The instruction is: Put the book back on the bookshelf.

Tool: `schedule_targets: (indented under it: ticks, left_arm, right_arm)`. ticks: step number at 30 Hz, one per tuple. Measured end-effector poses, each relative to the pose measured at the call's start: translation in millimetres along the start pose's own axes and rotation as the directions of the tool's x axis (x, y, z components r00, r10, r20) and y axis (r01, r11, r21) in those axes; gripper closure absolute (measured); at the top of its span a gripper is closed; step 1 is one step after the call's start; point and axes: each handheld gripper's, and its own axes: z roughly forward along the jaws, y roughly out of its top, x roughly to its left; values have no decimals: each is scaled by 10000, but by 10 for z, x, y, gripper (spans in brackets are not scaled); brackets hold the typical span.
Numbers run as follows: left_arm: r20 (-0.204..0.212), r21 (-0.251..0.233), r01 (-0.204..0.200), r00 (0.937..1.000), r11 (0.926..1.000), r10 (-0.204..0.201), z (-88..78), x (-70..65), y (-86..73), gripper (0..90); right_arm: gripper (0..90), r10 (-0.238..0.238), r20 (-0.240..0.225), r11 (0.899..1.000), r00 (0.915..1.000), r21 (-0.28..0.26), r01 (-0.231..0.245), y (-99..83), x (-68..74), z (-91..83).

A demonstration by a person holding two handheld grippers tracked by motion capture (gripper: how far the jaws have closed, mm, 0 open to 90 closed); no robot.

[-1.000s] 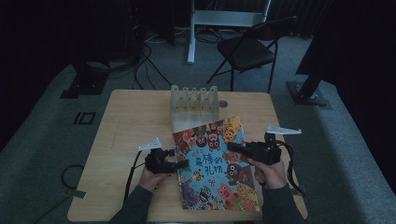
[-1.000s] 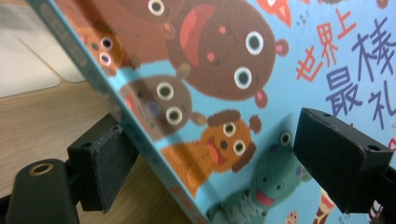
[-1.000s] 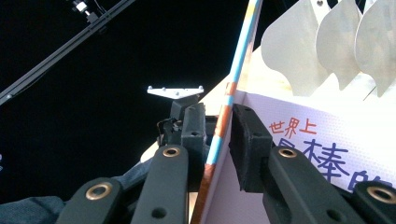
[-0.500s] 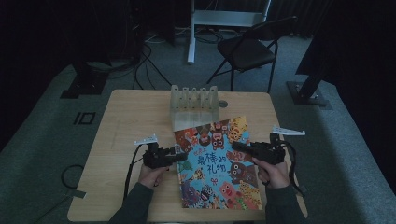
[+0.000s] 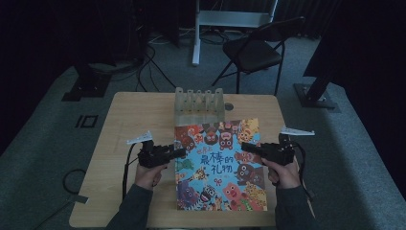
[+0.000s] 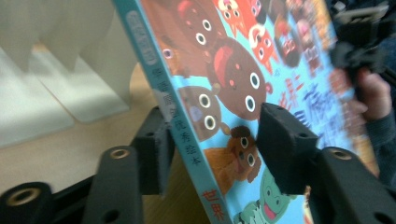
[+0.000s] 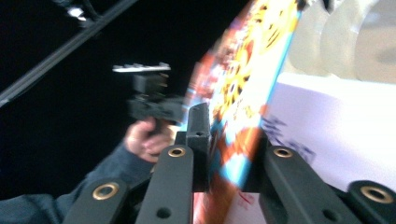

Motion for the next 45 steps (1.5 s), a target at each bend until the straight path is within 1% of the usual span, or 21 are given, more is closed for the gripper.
schedule_targets:
  ticks: [1,6,11,13,14,16,19,20,22,28,33,35,36,37,38,40,41,42,43,44,45]
  left_arm:
    - [-33,-114,-179,9998,9998,178,-22,-31,17,552]
    - [-389,-130,-1062,9936,9943,1056,-94,-180,105,622]
    - [-241,-232,-1628,9865,9864,1623,-123,-297,143,666]
    - [-223,-289,-1927,9811,9808,1921,-136,-345,157,680]
    - [-223,-289,-1927,9811,9808,1921,-136,-345,157,685]
    - [-132,-245,-2345,9721,9718,2342,-158,-383,191,705]
    - [-60,-249,-2424,9702,9699,2423,-166,-387,194,727]
    - [50,-245,-2581,9661,9658,2583,-191,-390,188,733]
    - [155,-275,-2751,9612,9610,2755,-205,-392,178,738]
    - [202,-216,-3026,9528,9529,3030,-229,-408,167,738]
    - [183,-119,-3199,9472,9474,3201,-262,-404,142,748]
    - [197,-110,-3193,9474,9476,3195,-271,-397,133,750]
    - [240,-120,-3229,9461,9464,3231,-276,-395,129,751]
    - [240,-120,-3229,9461,9464,3231,-276,-395,129,751]
    - [272,-114,-3305,9434,9437,3307,-283,-400,124,751]
    - [319,-118,-3377,9406,9412,3379,-287,-406,122,753]
    - [328,-112,-3411,9394,9400,3412,-288,-408,123,753]
    - [347,-105,-3452,9378,9385,3454,-290,-407,124,752]
    - [358,-106,-3470,9371,9378,3471,-291,-406,123,753]
    - [380,-105,-3514,9354,9362,3515,-293,-404,122,753]
    - [398,-106,-3574,9331,9339,3575,-296,-405,119,754]
  right_arm:
    - [752,78,96,9999,9999,99,-79,-14,-31,24]
    - [731,569,-356,9984,9977,75,-567,-81,-195,71]
    - [630,413,-204,9988,9989,283,-407,-67,-271,81]
    - [607,286,-200,9990,9994,343,-279,-66,-292,77]
    - [607,286,-200,9990,9994,343,-279,-66,-292,77]
    - [567,225,-287,9992,9993,335,-216,-90,-327,75]
    - [540,169,-173,9990,9997,419,-161,-99,-341,82]
    - [555,188,-324,9990,9993,409,-175,-104,-362,72]
    - [549,83,-133,9991,9999,413,-77,-95,-373,59]
    - [549,-232,-5,9976,9997,646,232,-84,-419,28]
    - [559,-628,686,9962,9957,651,583,-98,-466,-87]
    - [552,-869,1066,9944,9905,688,798,-105,-490,-127]
    - [549,-954,1404,9936,9855,733,857,-109,-505,-143]
    - [549,-954,1404,9936,9855,733,857,-109,-505,-143]
    - [542,-1027,1769,9936,9789,654,924,-125,-555,-174]
    - [518,-916,2051,9956,9744,380,856,-148,-610,-196]
    - [523,-768,1988,9970,9770,232,736,-160,-643,-203]
    - [528,-669,2204,9978,9731,105,662,-172,-665,-207]
    - [528,-735,2595,9973,9629,152,720,-182,-678,-203]
    - [528,-756,2790,9971,9573,138,747,-192,-696,-198]
    - [528,-662,2896,9976,9548,16,686,-201,-715,-198]
